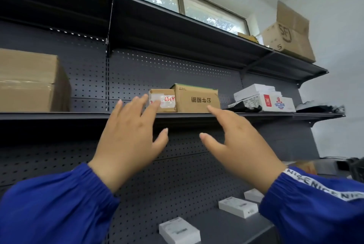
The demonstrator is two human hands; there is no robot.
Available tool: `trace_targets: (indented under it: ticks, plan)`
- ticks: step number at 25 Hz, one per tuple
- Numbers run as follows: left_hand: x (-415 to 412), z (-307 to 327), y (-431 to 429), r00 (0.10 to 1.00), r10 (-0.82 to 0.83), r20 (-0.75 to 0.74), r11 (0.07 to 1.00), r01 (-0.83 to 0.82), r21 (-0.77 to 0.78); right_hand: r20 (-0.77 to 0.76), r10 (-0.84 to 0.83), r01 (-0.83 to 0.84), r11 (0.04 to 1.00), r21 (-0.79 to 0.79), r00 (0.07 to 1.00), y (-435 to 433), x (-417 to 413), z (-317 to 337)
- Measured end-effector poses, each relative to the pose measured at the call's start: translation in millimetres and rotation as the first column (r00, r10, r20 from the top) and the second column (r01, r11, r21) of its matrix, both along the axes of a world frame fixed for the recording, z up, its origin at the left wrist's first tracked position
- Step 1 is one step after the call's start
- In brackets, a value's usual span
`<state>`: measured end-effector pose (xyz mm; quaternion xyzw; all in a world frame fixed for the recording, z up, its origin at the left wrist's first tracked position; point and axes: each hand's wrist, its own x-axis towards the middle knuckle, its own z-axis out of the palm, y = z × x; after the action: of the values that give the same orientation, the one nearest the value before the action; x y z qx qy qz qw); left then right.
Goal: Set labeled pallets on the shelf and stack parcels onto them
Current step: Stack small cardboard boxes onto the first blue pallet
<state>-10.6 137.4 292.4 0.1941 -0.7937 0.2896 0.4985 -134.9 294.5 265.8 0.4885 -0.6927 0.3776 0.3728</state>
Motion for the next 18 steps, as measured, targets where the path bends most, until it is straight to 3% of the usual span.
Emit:
trace_targets:
  ticks: [5, 8, 11, 14, 16, 18]
  plan:
    - [-69, 31, -27, 0.983, 0.181, -0.035, 0.983, -0.180, 0.035, -0.021, 0.103, -0.102, 0.995, 0.020, 0.995, -40, -82, 32]
    - [-94, 56, -48, 0.968, 0.234, -0.090, 0.961, -0.217, 0.169, -0.025, 0.244, -0.243, 0.969, 0.050, 0.969, -78, -109, 63]
    - [-117, 87, -68, 0.967, 0.141, -0.212, 0.891, -0.031, 0.453, 0.112, 0.442, -0.445, 0.895, 0.010, 0.890, -121, -127, 101]
    - [-141, 115, -85, 0.901, 0.089, -0.425, 0.683, 0.255, 0.685, 0.442, 0.628, -0.670, 0.738, -0.079, 0.640, -152, -143, 129]
    - [-154, 123, -87, 0.809, 0.045, -0.586, 0.504, 0.488, 0.713, 0.557, 0.663, -0.757, 0.647, -0.091, 0.500, -163, -152, 140]
    - [-164, 129, -85, 0.718, 0.012, -0.696, 0.397, 0.636, 0.662, 0.571, 0.693, -0.818, 0.572, -0.064, 0.440, -176, -161, 147]
